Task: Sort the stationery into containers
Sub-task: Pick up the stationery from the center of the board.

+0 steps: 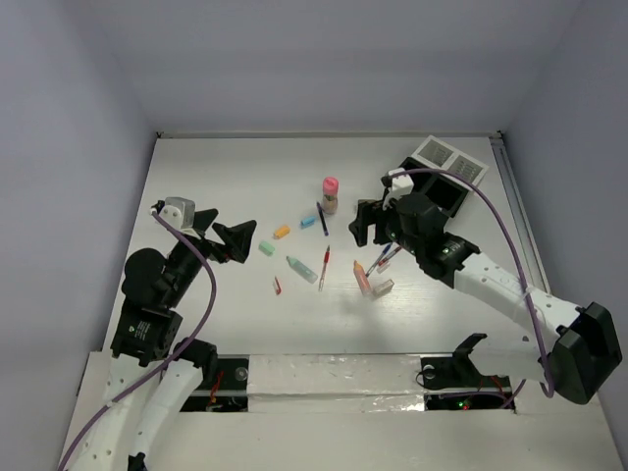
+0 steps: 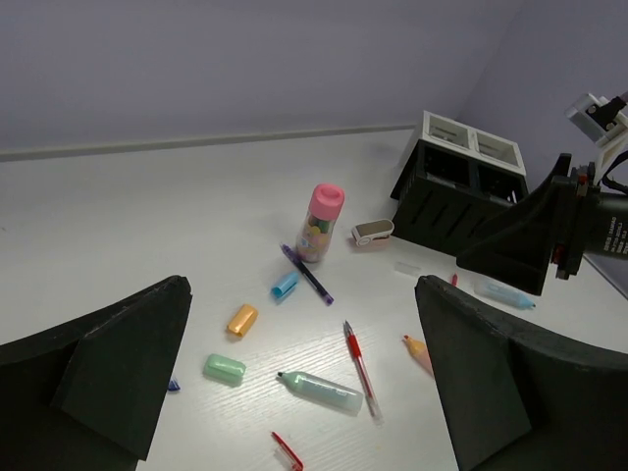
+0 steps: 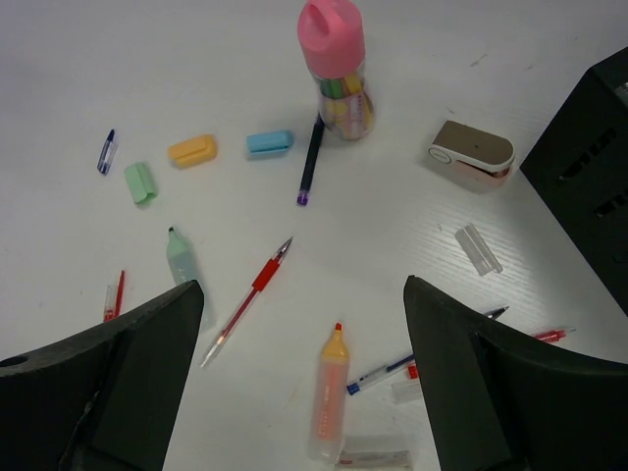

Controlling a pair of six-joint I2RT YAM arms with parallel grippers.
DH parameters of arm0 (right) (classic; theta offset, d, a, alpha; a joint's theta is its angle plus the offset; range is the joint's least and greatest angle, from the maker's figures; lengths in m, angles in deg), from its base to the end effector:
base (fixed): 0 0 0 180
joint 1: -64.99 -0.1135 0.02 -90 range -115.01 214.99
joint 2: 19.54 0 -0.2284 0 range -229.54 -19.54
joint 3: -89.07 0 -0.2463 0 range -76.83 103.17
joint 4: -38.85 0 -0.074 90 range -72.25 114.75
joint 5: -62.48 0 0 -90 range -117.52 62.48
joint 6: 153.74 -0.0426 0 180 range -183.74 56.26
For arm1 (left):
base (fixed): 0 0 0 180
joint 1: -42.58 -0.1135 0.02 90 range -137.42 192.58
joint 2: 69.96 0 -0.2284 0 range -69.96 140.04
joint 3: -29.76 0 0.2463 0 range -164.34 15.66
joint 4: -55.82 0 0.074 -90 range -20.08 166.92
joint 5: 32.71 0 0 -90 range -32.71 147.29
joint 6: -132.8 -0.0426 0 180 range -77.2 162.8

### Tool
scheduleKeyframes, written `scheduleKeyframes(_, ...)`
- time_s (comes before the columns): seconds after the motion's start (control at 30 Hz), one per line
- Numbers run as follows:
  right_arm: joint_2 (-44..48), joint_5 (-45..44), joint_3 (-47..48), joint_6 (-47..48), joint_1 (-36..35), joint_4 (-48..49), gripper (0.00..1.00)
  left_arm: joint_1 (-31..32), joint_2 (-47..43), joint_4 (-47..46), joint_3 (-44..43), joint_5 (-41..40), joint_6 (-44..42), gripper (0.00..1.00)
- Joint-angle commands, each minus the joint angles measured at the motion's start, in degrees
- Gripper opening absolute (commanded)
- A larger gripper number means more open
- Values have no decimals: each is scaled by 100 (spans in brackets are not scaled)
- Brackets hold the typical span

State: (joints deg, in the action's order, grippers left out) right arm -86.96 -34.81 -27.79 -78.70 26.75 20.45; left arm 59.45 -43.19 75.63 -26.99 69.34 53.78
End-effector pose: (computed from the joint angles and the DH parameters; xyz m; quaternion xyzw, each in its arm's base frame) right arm 0.2273 0.1723 0.2612 -0.1331 0.8207 0.2004 0.5183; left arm 0.1345 -0.0501 0.3599 0.1132 0.6331 -0.2489 0.7241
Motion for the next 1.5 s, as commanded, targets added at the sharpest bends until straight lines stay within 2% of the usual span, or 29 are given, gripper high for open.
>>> scheduleKeyframes(0.0, 1, -299, 300, -112, -17, 315, 88, -25, -5, -326, 20, 78, -26, 99)
scheduleKeyframes(0.33, -912, -318, 967, -112, -17, 218, 89, -25, -163, -325, 29, 121, -17, 99)
scheduleKeyframes(0.9, -3847, -71, 3673, 203, 326, -616, 90, 203, -435, -299, 38, -19, -26, 99)
scheduleKeyframes(1.2, -4815, -308, 4658, 485, 379, -1003, 77, 256, -400, -308, 29, -37, -44, 99)
scheduleKeyframes(1.3, -5000, -413, 4843, 529, 379, -1082, 67, 256, -409, -308, 38, -54, -44, 99)
scheduleKeyframes(1.4, -5114, -484, 4914, 547, 379, -1091, 64, 256, -461, -299, 29, -89, -44, 99)
scheduleKeyframes(1.47, -5141, -528, 4975, 564, 379, -1117, 55, 256, -470, -325, 29, -72, -44, 99)
